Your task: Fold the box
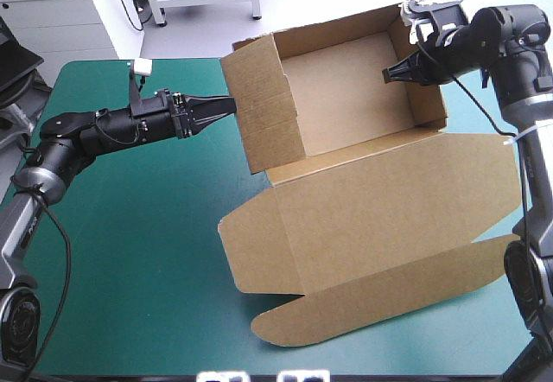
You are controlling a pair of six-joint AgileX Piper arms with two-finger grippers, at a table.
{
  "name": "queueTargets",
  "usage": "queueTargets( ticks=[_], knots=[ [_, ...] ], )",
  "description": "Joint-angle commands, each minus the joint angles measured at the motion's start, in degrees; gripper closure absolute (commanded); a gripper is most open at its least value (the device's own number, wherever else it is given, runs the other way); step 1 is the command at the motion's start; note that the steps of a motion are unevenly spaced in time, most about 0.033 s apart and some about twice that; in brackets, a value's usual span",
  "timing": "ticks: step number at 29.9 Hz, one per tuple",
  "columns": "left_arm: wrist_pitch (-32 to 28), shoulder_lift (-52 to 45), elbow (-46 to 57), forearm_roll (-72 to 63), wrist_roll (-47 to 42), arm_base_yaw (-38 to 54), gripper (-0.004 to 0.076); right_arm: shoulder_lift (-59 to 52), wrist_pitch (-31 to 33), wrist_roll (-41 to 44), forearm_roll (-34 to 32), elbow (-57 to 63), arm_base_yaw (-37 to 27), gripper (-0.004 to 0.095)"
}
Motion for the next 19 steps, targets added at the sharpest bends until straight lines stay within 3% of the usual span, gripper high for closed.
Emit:
queueTargets(
  ticks=[1,4,7,10,15,19],
  knots=[
    [6.0,-3.0,-1.8,-8.3,-1.3,-0.2,0.0328,-2.7,-1.8,-0.3,1.3,-1.8,0.3,0.0925],
    [5.2,-3.3,-1.8,-7.7,-3.6,-0.2,0.0329,-2.7,-1.8,0.6,1.2,-1.8,0.3,0.0924],
    [0.1,-3.8,-2.2,-4.4,-5.9,-0.3,0.0332,-2.7,-1.8,1.3,1.4,-1.8,0.7,0.0923],
    [-4.6,-4.1,-3.6,2.7,-11.0,-0.8,0.0332,-2.7,-1.9,1.6,-1.4,-1.8,2.7,0.0922],
    [-7.0,-4.1,-7.5,9.4,-15.8,-2.3,0.0332,-2.7,-3.1,5.5,-8.0,-1.8,7.0,0.0922],
    [-13.1,-4.1,-10.4,18.3,-24.9,-4.2,0.0332,-2.7,-3.8,7.0,-10.2,-1.8,10.0,0.0922]
  ],
)
